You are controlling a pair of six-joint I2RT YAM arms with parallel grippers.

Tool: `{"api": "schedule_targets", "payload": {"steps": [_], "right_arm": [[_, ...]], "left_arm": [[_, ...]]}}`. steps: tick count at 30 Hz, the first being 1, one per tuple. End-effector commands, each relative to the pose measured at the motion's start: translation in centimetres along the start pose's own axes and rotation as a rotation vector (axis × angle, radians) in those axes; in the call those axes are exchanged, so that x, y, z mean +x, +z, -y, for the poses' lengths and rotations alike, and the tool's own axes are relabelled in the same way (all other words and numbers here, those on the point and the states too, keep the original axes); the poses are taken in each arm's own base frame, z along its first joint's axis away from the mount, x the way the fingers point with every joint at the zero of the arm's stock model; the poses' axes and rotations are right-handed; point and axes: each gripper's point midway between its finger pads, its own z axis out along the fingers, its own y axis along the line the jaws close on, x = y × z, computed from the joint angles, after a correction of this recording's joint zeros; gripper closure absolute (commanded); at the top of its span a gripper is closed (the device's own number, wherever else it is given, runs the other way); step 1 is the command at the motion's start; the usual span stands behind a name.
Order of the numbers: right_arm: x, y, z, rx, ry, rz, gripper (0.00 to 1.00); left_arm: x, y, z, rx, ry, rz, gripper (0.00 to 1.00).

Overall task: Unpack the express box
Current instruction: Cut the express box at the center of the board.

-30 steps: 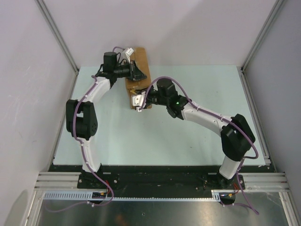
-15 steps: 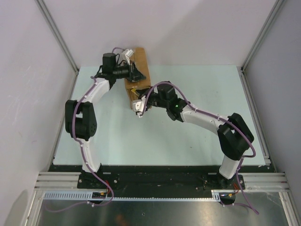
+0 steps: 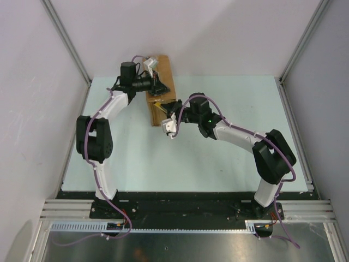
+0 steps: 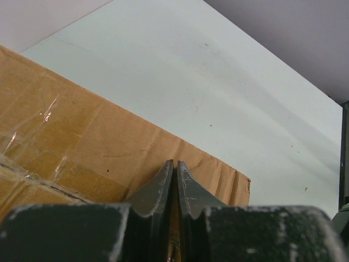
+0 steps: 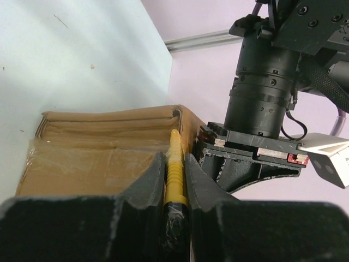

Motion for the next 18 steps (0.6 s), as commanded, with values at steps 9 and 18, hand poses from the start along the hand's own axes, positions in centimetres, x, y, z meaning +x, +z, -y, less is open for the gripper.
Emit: {"api": "schedule_targets", "payload": {"steps": [9, 18], "right_arm": [[10.4, -6.5, 1.6, 0.045, -0.003, -0.361, 1.0], [12.5, -8.4, 1.5, 0.03, -0.024, -0.423, 1.0]], "left_arm": [[18.9, -2.0, -4.3, -0.148, -0.392, -0.43, 0.87], [19.4, -2.1, -4.3, -0.143, -0.403, -0.449, 0.88]]}}
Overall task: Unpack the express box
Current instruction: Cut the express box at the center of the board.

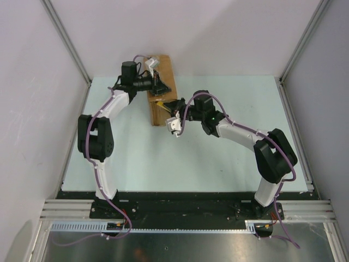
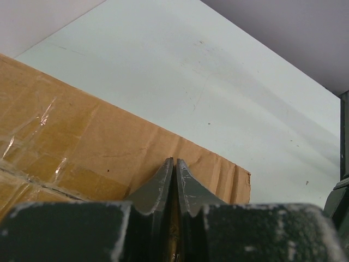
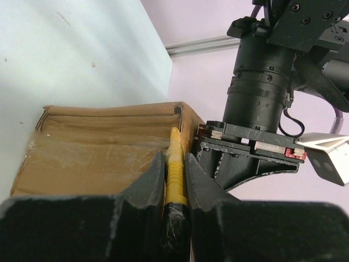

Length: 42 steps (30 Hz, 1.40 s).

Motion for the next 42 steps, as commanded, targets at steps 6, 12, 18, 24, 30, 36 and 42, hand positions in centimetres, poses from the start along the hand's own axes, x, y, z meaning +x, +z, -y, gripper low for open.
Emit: {"api": "schedule_targets", "payload": {"steps": [6, 12, 18, 24, 30, 36, 42], "right_arm": [[11.9, -9.3, 1.9, 0.036, -0.029, -0.48, 1.0], [12.6, -10.4, 2.2, 0.041, -0.042, -0.496, 1.0], [12.6, -11.0, 2.6, 0.056, -0.056, -0.519, 1.0], [12.1, -11.6, 3.0, 0.062, -0.058, -0.521, 1.0], [12.2, -11.7, 2.9, 0.056, -0.055, -0.527, 1.0], [11.5, -11.9, 3.4, 0.088, -0.032, -0.509, 1.0], [8.4, -12.2, 5.3, 0.143, 0.067, -0.421, 1.0]], "left_arm": [[19.3, -2.8, -3.8, -0.181, -0.434, -0.449, 0.89], [19.4, -2.6, -3.9, -0.171, -0.439, -0.45, 0.9], [19.6, -2.6, -3.8, -0.165, -0.447, -0.457, 0.9], [19.6, -2.6, -3.8, -0.163, -0.45, -0.458, 0.91], [19.7, -2.7, -3.7, -0.163, -0.456, -0.462, 0.91], [19.7, -2.6, -3.7, -0.165, -0.463, -0.46, 0.91], [17.9, -2.6, -3.2, -0.154, -0.461, -0.428, 0.9]]}}
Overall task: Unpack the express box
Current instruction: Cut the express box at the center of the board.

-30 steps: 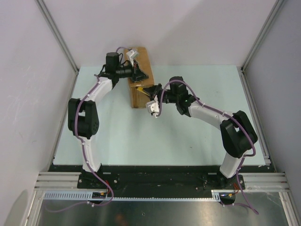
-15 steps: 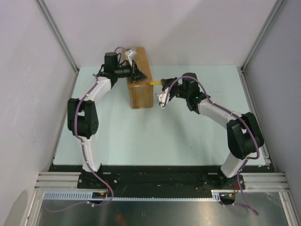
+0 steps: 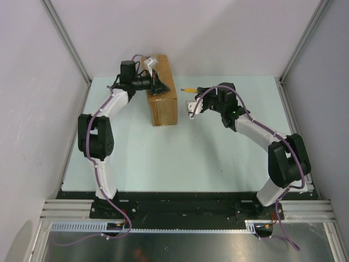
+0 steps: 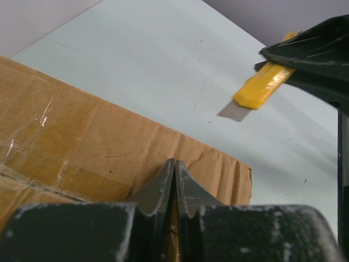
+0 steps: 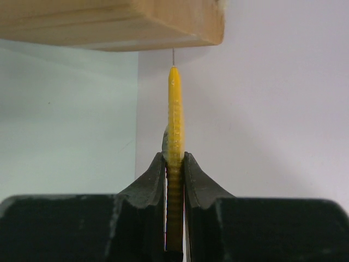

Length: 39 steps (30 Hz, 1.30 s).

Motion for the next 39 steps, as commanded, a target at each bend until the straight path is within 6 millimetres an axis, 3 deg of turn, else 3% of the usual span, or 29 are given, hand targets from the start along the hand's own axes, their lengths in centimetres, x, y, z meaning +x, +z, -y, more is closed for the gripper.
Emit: {"api": "schedule_targets", "payload": {"steps": [1, 5, 10, 12, 16, 19, 24, 28, 29, 33, 39], "right_arm": [[-3.6, -3.2, 5.4, 0.115, 0.092, 0.097, 1.0], [-6.2, -4.4, 8.2, 0.12, 0.281, 0.232, 1.0], [-8.0, -5.0, 10.0, 0.116, 0.489, 0.307, 1.0], [-8.2, -5.6, 11.8, 0.144, 0.565, 0.311, 1.0], [-7.7, -7.4, 14.3, 0.229, 0.916, 0.289, 1.0], [-7.3, -9.5, 16.1, 0.294, 1.077, 0.307, 1.0], [-8.4, -12.1, 16.1, 0.188, 1.329, 0.376, 1.0], [-10.2, -13.5, 14.3, 0.036, 1.404, 0.406, 1.0], [-10.6, -13.7, 14.0, 0.011, 1.415, 0.411, 1.0], [-12.5, -14.5, 12.5, -0.103, 1.474, 0.426, 1.0], [-14.5, -14.2, 10.7, -0.206, 1.469, 0.446, 1.0]], "left_arm": [[17.4, -2.2, -2.7, -0.156, -0.462, -0.404, 0.89], [13.5, -2.3, -1.8, -0.135, -0.426, -0.337, 0.83], [5.3, -2.6, 0.3, -0.097, -0.318, -0.208, 0.64], [2.3, -2.8, 1.3, -0.092, -0.25, -0.163, 0.56], [-4.3, -3.0, 3.7, -0.101, -0.136, -0.069, 0.49], [-7.3, -3.6, 4.8, -0.108, -0.079, -0.021, 0.43], [-10.9, -5.1, 7.7, -0.068, -0.001, 0.043, 0.37], [-14.2, -7.5, 12.1, 0.004, 0.124, 0.103, 0.29], [-15.0, -8.5, 14.1, 0.041, 0.164, 0.121, 0.24], [-16.3, -9.6, 17.6, 0.121, 0.259, 0.151, 0.19], [-15.6, -9.3, 17.1, 0.144, 0.23, 0.14, 0.17]]}}
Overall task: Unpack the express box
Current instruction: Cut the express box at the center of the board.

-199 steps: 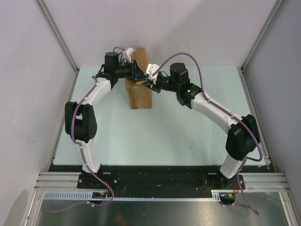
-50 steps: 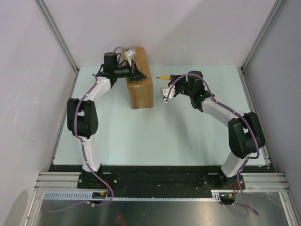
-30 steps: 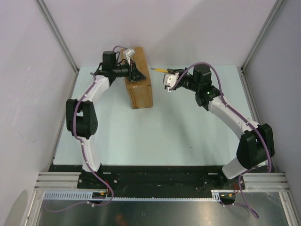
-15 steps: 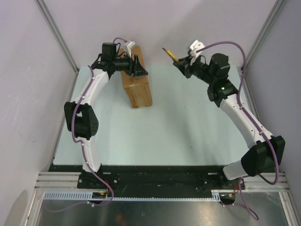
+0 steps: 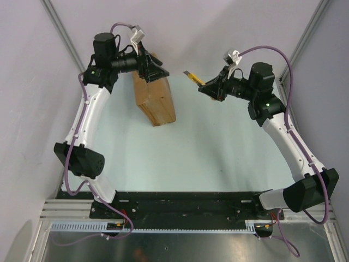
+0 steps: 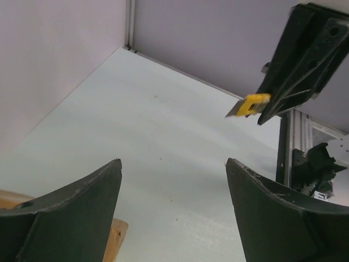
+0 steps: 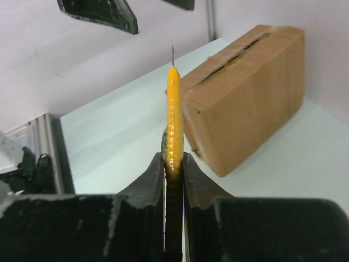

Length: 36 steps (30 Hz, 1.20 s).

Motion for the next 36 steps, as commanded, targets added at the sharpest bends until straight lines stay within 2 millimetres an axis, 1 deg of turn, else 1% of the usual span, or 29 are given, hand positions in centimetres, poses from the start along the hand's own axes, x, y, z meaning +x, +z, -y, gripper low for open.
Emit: {"api": "schedule_targets", "payload": {"steps": [1, 3, 4, 10, 11, 12, 14, 16, 17, 20, 23, 26, 27, 28, 32, 34, 35, 36], "right_arm": [[-0.3, -0.4, -3.5, -0.118, 0.025, -0.02, 1.0], [0.1, -0.4, -4.1, -0.159, 0.044, -0.036, 1.0], [0.3, -0.4, -4.3, -0.174, 0.055, -0.041, 1.0], [1.5, -0.4, -5.4, -0.245, 0.106, -0.087, 1.0], [1.7, -0.3, -5.5, -0.252, 0.111, -0.094, 1.0], [1.9, -0.2, -5.4, -0.254, 0.119, -0.102, 1.0], [2.2, 0.0, -5.8, -0.267, 0.122, -0.108, 1.0], [2.5, 0.4, -6.1, -0.281, 0.126, -0.115, 1.0], [2.5, 0.6, -6.3, -0.292, 0.126, -0.116, 1.0], [2.7, 1.1, -6.8, -0.316, 0.131, -0.115, 1.0], [2.8, 1.6, -7.2, -0.337, 0.142, -0.118, 1.0], [3.0, 1.9, -7.3, -0.338, 0.147, -0.121, 1.0], [2.9, 2.0, -7.1, -0.334, 0.149, -0.12, 1.0], [2.9, 2.1, -7.2, -0.336, 0.147, -0.117, 1.0], [2.5, 2.2, -7.0, -0.332, 0.145, -0.107, 1.0], [2.4, 2.3, -7.0, -0.33, 0.142, -0.103, 1.0], [2.3, 2.3, -7.0, -0.327, 0.142, -0.103, 1.0], [2.4, 2.3, -7.0, -0.328, 0.145, -0.104, 1.0]], "left_arm": [[-0.1, 0.0, 2.1, 0.143, 0.057, 0.004, 0.16], [0.0, -0.2, 3.7, 0.237, 0.085, 0.004, 0.16], [0.3, -0.6, 5.1, 0.332, 0.088, 0.003, 0.15], [0.9, -0.5, 7.8, 0.479, 0.11, 0.001, 0.09], [0.9, -0.8, 8.8, 0.534, 0.124, 0.005, 0.09], [1.0, -0.7, 9.6, 0.565, 0.131, 0.005, 0.09], [1.3, -0.4, 9.8, 0.557, 0.144, 0.005, 0.07], [2.0, 0.6, 9.8, 0.555, 0.12, -0.01, 0.04], [2.2, 1.1, 10.0, 0.559, 0.111, -0.017, 0.04], [3.0, 2.2, 9.8, 0.555, 0.08, -0.036, 0.03], [3.5, 2.6, 10.4, 0.591, 0.069, -0.043, 0.03], [3.8, 2.7, 11.3, 0.62, 0.071, -0.046, 0.09], [4.1, 2.7, 11.4, 0.626, 0.064, -0.049, 0.14], [4.4, 2.6, 11.4, 0.632, 0.062, -0.05, 0.16], [5.7, 2.3, 11.8, 0.656, 0.037, -0.059, 0.18], [5.9, 2.1, 11.9, 0.649, 0.046, -0.057, 0.18], [6.2, 2.1, 11.8, 0.643, 0.035, -0.063, 0.2], [6.3, 2.2, 11.7, 0.637, 0.033, -0.065, 0.28]]}}
